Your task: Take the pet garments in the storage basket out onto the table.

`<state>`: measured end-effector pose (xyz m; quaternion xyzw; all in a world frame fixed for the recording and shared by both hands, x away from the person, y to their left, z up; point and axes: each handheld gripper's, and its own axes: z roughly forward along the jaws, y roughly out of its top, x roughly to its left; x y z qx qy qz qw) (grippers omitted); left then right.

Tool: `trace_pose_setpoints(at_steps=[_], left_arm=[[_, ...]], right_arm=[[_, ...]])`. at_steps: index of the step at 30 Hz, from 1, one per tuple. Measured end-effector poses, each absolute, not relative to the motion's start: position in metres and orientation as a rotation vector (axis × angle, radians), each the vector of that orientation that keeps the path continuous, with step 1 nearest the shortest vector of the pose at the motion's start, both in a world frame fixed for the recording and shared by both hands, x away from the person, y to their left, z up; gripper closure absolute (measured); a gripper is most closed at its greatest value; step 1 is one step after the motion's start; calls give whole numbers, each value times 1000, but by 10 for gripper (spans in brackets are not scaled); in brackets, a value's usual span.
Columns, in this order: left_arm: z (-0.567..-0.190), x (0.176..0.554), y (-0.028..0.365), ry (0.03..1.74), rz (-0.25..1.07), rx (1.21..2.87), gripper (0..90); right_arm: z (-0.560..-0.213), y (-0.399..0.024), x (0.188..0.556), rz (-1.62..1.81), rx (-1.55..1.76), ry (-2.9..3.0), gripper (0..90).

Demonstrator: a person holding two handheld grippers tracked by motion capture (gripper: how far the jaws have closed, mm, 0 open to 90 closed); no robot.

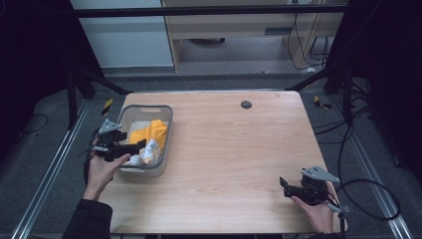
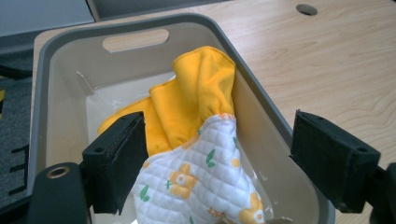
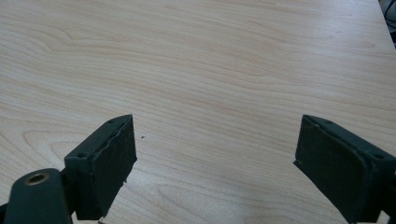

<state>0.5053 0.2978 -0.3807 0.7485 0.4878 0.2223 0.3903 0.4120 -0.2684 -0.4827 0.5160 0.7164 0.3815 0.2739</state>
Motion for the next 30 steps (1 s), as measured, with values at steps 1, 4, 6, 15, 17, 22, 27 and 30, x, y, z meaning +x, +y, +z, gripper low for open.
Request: trace_pose_setpoints(at_steps=[1,4,6,15,17,22,27,30], left_arm=[[-381,507,297,1243,562,1916,181],[-383,510,294,1250,549,1940,181],[-384,513,292,1250,548,1959,182],[-390,523,284,1262,522,1998,210],[-392,525,282,1269,518,2010,213],[-396,531,279,1280,491,2053,230],[-400,535,277,1298,471,2080,246],[-401,537,275,1301,466,2103,256]], right_arm=[[-483,-268,412,1026,1388,1927,122],[-483,-268,413,1027,1388,1928,122],[-483,-268,413,1029,1394,1929,122],[-483,-269,414,1028,1393,1933,122],[-484,-269,414,1030,1393,1937,123],[-484,-268,415,1024,1394,1941,123],[-484,-268,415,1024,1395,1944,123],[-484,-268,415,1026,1401,1948,123]])
